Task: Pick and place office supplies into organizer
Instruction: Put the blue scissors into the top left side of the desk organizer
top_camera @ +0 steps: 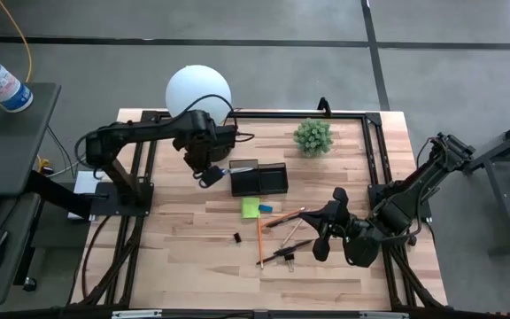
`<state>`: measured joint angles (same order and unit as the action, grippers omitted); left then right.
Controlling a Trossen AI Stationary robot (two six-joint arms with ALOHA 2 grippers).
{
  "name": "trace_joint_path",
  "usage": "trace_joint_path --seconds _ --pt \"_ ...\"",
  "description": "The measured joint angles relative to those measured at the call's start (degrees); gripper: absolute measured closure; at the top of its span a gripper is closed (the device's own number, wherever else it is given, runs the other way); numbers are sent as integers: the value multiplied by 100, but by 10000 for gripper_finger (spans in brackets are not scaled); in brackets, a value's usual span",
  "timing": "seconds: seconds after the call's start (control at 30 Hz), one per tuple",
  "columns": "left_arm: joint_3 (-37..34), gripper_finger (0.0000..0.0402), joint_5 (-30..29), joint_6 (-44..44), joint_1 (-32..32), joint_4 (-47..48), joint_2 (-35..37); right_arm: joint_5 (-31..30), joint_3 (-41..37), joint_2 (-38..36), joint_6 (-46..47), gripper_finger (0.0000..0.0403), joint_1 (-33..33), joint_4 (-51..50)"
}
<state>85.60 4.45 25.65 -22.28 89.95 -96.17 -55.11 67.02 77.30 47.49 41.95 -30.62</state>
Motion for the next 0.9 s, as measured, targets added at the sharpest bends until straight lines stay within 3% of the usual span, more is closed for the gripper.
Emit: trace_joint_path --seconds 0.3,0.73,0.9 --pt "-2 401 -40 -130 17 3 -318 19 0 0 2 403 0 143" --pt "-2 401 -843 -49 -61 7 -314 51 0 0 -42 403 -37 138" --pt "-2 401 -897 -40 -59 8 -314 48 0 0 -20 403 -37 138"
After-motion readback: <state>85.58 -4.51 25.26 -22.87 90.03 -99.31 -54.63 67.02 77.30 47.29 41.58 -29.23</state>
